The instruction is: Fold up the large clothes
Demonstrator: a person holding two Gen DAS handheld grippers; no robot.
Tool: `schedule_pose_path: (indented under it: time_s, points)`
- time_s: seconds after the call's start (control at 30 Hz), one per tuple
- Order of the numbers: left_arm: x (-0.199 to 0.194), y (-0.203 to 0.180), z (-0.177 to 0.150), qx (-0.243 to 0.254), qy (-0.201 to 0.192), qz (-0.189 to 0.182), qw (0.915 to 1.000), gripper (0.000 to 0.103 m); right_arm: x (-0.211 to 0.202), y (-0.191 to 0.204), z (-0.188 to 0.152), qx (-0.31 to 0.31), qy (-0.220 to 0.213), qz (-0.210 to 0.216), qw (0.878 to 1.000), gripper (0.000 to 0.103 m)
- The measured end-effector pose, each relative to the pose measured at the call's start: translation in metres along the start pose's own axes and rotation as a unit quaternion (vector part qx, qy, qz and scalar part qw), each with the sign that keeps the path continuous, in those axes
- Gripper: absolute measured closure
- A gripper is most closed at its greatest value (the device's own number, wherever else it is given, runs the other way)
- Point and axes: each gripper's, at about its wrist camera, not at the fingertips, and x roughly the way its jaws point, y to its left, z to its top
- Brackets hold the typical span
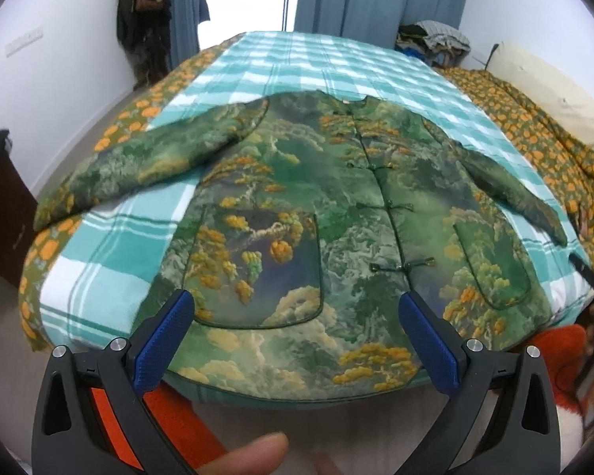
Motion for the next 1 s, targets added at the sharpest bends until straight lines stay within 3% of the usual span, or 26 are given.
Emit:
schedule_pose_path:
  time_s: [0.1, 0.17, 0.23, 0.3, 0.47, 0.57, 0.73, 0.77, 0.83, 0.93, 1.0]
  points:
    - [0.002, 0.001, 0.000, -0.005, 0.002, 0.007, 1.0000, 0.000, 0.018, -0.055, 0.026, 0.078, -0.020, -0.018, 0.997, 0.037]
    - [0.003, 0.000, 0.001, -0.007, 0.004, 0.009, 0.9999, 0.000, 0.040, -0.099, 0.038, 0.151, -0.013, -0.028, 0.988, 0.037]
    - [0.005, -0.001, 0.003, -0.008, 0.006, 0.012, 0.9999, 0.000, 0.062, -0.139, 0.044, 0.225, -0.002, -0.033, 0.974, 0.037]
    - [0.008, -0.004, 0.004, -0.007, 0.010, 0.015, 0.9998, 0.000, 0.086, -0.179, 0.046, 0.303, 0.002, -0.040, 0.952, 0.037]
    - [0.018, -0.005, 0.007, -0.024, 0.028, 0.013, 0.9992, 0.001, 0.129, -0.225, 0.042, 0.433, -0.007, -0.026, 0.901, 0.037]
    - [0.026, -0.010, 0.009, -0.021, 0.042, 0.013, 0.9988, 0.001, 0.152, -0.231, 0.046, 0.457, -0.005, -0.017, 0.890, 0.037]
    - [0.031, -0.019, 0.009, -0.007, 0.047, 0.014, 0.9988, 0.001, 0.166, -0.232, 0.051, 0.471, -0.017, -0.037, 0.881, 0.039]
    - [0.033, -0.020, 0.008, -0.006, 0.049, 0.012, 0.9987, 0.001, 0.167, -0.231, 0.054, 0.466, -0.014, -0.043, 0.883, 0.057]
    - [0.034, -0.022, 0.007, -0.004, 0.053, 0.007, 0.9985, 0.001, 0.168, -0.235, 0.059, 0.453, -0.008, -0.061, 0.889, 0.083]
    - [0.033, -0.024, 0.005, 0.001, 0.052, 0.003, 0.9986, 0.001, 0.152, -0.221, 0.074, 0.412, -0.027, -0.071, 0.908, 0.091]
    - [0.032, -0.024, 0.004, 0.001, 0.052, 0.002, 0.9986, 0.001, 0.132, -0.195, 0.097, 0.355, -0.049, -0.067, 0.931, 0.092]
